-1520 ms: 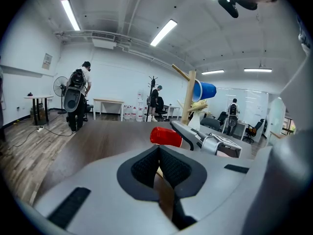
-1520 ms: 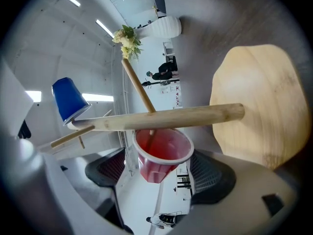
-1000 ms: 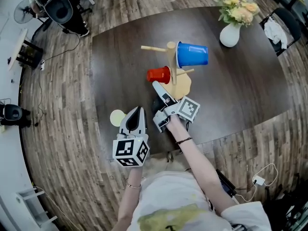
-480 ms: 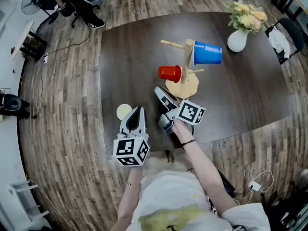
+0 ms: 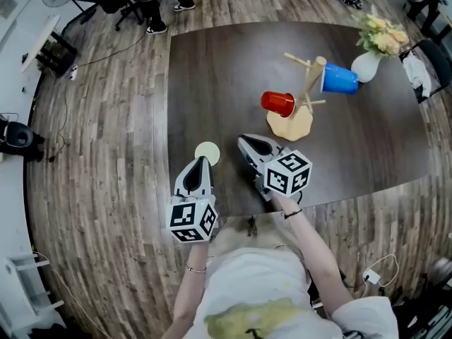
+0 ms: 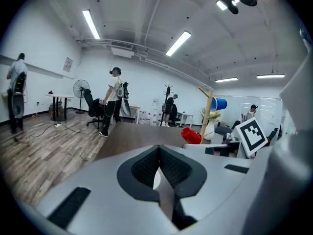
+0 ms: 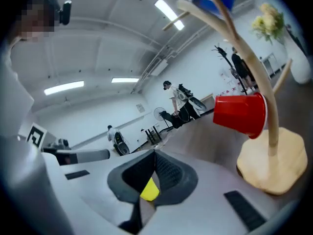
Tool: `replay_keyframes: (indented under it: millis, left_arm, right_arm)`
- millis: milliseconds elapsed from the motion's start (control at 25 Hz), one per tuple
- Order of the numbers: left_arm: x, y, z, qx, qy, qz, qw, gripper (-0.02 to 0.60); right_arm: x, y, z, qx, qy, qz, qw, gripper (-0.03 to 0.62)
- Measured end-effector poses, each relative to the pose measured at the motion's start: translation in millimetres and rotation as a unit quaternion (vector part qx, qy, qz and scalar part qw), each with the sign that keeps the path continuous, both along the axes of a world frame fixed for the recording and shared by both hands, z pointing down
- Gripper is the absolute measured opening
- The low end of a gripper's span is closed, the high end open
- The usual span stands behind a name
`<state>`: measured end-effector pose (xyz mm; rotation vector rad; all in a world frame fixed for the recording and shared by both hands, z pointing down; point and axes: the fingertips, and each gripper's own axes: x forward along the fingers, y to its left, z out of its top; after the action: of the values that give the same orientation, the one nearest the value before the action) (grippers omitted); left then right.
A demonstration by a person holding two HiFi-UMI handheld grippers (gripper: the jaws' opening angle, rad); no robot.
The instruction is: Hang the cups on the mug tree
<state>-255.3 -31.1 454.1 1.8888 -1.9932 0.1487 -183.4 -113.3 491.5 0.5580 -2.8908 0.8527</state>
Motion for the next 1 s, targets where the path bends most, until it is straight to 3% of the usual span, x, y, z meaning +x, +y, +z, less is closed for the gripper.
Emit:
replay_keyframes:
  millis: [160,440,480,560,760,1000]
  left_arm:
    - [-24.2,17.7,1.2,0.000,0.002,-0.015,0.9999,0.023]
    - [-46.0,43.2,12.4,-0.008,0.010,-0.020,0.9997,0.023]
    - [-48.5,46.4,13.7,-0.009,0.012,-0.020,0.9997,0.023]
    - [-52.5,52.0,16.5,-0.010,0.014,-0.020,0.9996,0.023]
    - [-64.5,63.0,23.4,-0.016,0.021,-0.022,0.9994,0.023]
    - [-74.8,72.2,25.6,-0.020,0.018,-0.037,0.9990,0.023]
  right_arm:
    - [-14.6,28.0,4.2,0.068,0.058,-0.039,0.995,0.021]
    - [-31.0,66.8,35.3,0.113,0.126,-0.085,0.982,0.030]
    - [-33.3,70.1,40.4,0.115,0.135,-0.087,0.980,0.058]
    - [-38.5,74.3,49.5,0.117,0.149,-0.086,0.978,0.179]
    - [-67.6,78.3,65.3,0.136,0.162,-0.089,0.973,0.303]
    - [-93.7,67.8,81.7,0.144,0.184,-0.084,0.969,0.357]
